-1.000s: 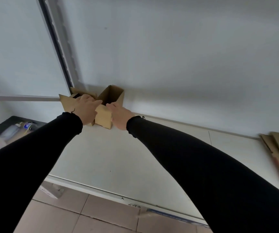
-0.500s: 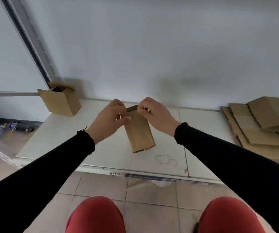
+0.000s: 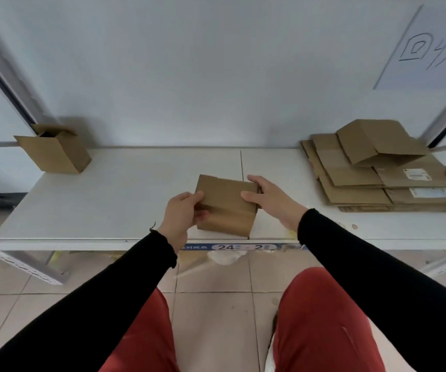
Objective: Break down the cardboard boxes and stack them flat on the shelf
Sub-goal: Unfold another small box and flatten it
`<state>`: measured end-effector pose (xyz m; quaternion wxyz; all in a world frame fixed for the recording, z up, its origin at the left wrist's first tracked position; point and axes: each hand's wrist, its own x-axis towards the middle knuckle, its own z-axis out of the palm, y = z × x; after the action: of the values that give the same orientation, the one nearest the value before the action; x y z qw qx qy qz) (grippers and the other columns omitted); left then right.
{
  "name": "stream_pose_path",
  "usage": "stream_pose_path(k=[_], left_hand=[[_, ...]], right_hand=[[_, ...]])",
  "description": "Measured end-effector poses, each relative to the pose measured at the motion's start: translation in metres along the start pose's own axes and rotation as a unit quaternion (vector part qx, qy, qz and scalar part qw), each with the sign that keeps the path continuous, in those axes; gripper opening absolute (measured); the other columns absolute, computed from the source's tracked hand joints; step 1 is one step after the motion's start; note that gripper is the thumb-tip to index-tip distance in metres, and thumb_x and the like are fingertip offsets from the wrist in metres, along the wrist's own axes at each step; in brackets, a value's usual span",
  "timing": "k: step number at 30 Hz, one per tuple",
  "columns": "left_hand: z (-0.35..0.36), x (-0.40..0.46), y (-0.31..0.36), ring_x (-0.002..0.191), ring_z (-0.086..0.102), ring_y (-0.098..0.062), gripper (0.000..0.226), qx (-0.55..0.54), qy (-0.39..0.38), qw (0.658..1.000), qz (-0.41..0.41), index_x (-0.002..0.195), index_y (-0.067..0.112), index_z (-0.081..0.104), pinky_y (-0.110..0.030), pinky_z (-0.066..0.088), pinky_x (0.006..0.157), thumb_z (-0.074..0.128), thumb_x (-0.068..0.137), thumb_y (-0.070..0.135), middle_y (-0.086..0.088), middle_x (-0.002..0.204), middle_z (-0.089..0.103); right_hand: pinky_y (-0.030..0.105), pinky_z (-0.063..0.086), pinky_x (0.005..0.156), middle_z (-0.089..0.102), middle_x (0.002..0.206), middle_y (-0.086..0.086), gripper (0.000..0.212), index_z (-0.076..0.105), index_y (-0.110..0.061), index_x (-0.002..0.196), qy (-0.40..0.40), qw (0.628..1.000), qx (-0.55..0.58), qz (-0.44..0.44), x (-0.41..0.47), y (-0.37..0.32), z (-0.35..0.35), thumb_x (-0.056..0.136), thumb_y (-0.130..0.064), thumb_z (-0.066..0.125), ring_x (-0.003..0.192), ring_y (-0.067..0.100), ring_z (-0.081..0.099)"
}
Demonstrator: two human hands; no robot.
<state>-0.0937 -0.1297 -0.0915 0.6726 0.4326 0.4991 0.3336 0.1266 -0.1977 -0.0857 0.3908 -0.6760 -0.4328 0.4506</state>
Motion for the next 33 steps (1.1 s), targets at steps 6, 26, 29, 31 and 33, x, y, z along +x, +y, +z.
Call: stream_pose_path(k=[6, 26, 29, 31, 33], left_hand=[[0.001, -0.007, -0.013, 0.085, 0.054, -0.019, 0.024, 0.169, 0.082, 0.981, 0.048, 0.103, 0.011, 0.058, -0.026, 0.043, 0.067, 0.066, 0.094, 0.031, -0.006, 0.103, 0.057], [0.046, 0.052, 0.021, 0.109, 0.059, -0.022, 0.037, 0.604, -0.04, 0.772, 0.194, 0.121, 0.032, 0.056, -0.043, 0.026, 0.109, 0.046, 0.096, 0.058, 0.007, 0.115, 0.067], [0.048, 0.054, 0.02, 0.11, 0.059, -0.023, 0.037, 0.618, -0.033, 0.761, 0.193, 0.121, 0.032, 0.056, -0.046, 0.026, 0.111, 0.048, 0.095, 0.057, 0.006, 0.116, 0.068], [0.049, 0.054, 0.018, 0.111, 0.058, -0.024, 0.037, 0.624, -0.029, 0.756, 0.196, 0.121, 0.032, 0.055, -0.048, 0.026, 0.113, 0.048, 0.095, 0.057, 0.005, 0.116, 0.068], [0.049, 0.054, 0.018, 0.112, 0.058, -0.025, 0.038, 0.62, -0.027, 0.759, 0.197, 0.122, 0.031, 0.055, -0.048, 0.025, 0.114, 0.048, 0.095, 0.056, 0.004, 0.117, 0.068]], right_hand=[[0.015, 0.046, 0.071, 0.055, 0.122, -0.003, 0.047, 0.048, -0.014, 0.126, 0.102, 0.994, 0.033, -0.033, 0.004, 0.007, 0.012, 0.091, -0.031, 0.075, 0.1, 0.007, 0.057], [0.038, 0.049, 0.103, 0.07, 0.114, 0.003, 0.033, 0.062, -0.016, 0.13, 0.054, 0.951, 0.301, 0.051, 0.005, 0.017, 0.028, 0.099, -0.009, 0.057, 0.095, 0.014, 0.064], [0.04, 0.053, 0.097, 0.068, 0.122, 0.007, 0.038, 0.061, -0.015, 0.132, 0.087, 0.961, 0.258, 0.05, 0.009, 0.016, 0.033, 0.096, -0.004, 0.057, 0.098, 0.02, 0.065], [0.038, 0.055, 0.086, 0.065, 0.123, 0.009, 0.04, 0.057, -0.013, 0.133, 0.108, 0.97, 0.212, 0.044, 0.012, 0.015, 0.035, 0.094, -0.002, 0.057, 0.098, 0.022, 0.064], [0.037, 0.055, 0.079, 0.063, 0.12, 0.009, 0.034, 0.055, -0.014, 0.125, 0.128, 0.978, 0.16, 0.04, 0.012, 0.013, 0.035, 0.093, -0.004, 0.059, 0.095, 0.023, 0.064]])
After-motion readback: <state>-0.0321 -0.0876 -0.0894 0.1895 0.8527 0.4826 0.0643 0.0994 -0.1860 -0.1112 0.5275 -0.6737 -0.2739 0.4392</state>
